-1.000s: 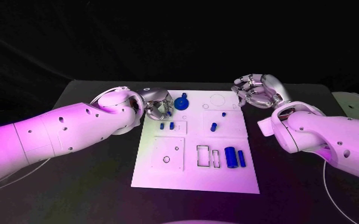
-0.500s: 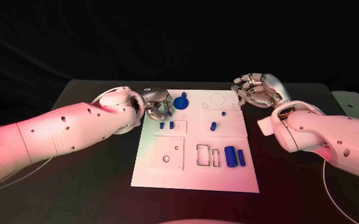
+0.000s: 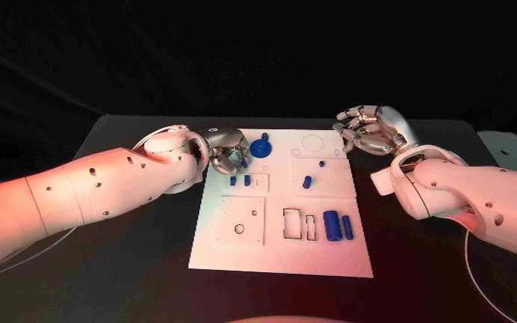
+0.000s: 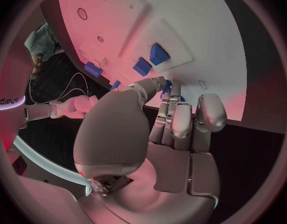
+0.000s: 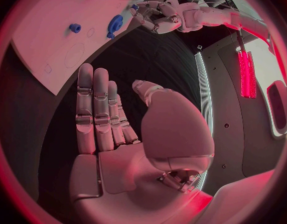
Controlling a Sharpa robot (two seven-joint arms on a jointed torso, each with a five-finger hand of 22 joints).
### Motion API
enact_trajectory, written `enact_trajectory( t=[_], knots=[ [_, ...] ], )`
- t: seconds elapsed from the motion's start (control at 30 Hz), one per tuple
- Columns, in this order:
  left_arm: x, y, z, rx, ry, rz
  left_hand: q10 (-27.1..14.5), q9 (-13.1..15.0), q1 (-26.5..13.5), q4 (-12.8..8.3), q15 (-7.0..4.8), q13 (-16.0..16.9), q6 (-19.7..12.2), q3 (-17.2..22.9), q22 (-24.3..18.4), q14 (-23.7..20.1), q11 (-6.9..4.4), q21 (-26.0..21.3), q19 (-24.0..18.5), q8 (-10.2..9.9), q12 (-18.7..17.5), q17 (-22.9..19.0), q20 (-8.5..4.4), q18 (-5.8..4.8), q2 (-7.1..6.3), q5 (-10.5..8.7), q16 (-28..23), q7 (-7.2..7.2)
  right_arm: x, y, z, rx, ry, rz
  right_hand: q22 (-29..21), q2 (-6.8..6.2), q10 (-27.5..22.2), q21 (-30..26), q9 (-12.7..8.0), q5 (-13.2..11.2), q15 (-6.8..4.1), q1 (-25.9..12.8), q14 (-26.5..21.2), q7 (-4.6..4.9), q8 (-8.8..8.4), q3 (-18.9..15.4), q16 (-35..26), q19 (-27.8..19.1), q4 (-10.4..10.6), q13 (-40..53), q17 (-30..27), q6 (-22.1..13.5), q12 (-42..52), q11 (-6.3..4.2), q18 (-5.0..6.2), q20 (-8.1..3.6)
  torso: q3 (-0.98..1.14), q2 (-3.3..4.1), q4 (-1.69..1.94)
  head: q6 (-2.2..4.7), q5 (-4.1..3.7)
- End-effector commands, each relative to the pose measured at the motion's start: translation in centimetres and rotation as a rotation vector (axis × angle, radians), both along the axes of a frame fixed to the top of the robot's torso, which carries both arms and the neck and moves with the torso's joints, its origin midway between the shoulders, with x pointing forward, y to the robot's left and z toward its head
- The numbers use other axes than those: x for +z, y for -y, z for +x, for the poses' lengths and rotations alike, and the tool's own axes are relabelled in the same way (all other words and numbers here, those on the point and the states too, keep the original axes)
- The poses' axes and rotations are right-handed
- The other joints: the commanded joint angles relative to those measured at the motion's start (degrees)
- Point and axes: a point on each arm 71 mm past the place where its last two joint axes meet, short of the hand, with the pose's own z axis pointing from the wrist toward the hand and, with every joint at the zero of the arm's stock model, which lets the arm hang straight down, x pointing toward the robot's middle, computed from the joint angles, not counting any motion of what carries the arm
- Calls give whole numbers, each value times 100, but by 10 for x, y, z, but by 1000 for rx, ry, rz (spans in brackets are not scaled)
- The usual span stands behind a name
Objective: Assemble the parts on the task board
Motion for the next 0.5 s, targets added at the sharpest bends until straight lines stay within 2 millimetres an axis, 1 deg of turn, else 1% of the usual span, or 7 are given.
enact_trajectory(
  t=[0.03,0.1,0.13,0.33,0.5],
  knots=[
    [-1,1,-1,-1,-14,9,-51,-26,-58,9,23,-17,-95,-51,-39,-62,58,-50,-63,-82,-79,-54,3,-21,-44,-21,-37,28,1,-1,0,11,10,-2,-5,11,-38,-21,-6,27,19,36,37,46,40,-16,-13,49,-3,-6,7,9,-12,-5,21,10,-2,0,5,2,-7],
    [-1,1,-1,2,-13,9,-152,-64,-77,21,57,-42,-214,-51,-74,-90,95,-80,-86,-189,-188,-95,32,-13,-82,-18,-42,55,1,-1,0,11,10,-2,-5,11,-38,-21,-6,27,19,36,37,46,40,-16,-13,49,-3,-6,7,9,-12,-5,21,10,-3,0,4,6,-6],
    [-1,1,-1,4,-13,9,-180,-71,-83,24,65,-48,-236,-55,-93,-102,106,-95,-98,-211,-215,-120,39,-9,-93,-17,-47,64,1,-1,0,11,10,-2,-5,11,-38,-21,-6,27,19,36,37,46,40,-16,-13,49,-3,-6,7,9,-12,-5,21,10,-5,0,3,5,-8],
    [-2,-1,0,12,-11,10,-308,-91,-105,39,114,-68,-273,-92,-220,-185,166,-190,-178,-276,-310,-291,81,18,-130,-18,-94,124,0,-1,0,10,10,-3,-19,12,-39,-29,-12,27,20,41,39,47,41,-20,-31,54,-4,-21,22,5,-13,-4,21,10,-3,4,-1,6,-1],
    [-2,-2,0,16,-9,10,-400,-115,-97,40,144,-77,-337,-128,-341,-250,199,-282,-254,-345,-354,-417,112,45,-142,-17,-130,156,0,-1,0,10,9,-3,-19,12,-39,-29,-12,27,20,41,39,47,41,-20,-31,54,-4,-21,22,5,-13,-4,21,10,-4,5,3,4,-5]
  ],
)
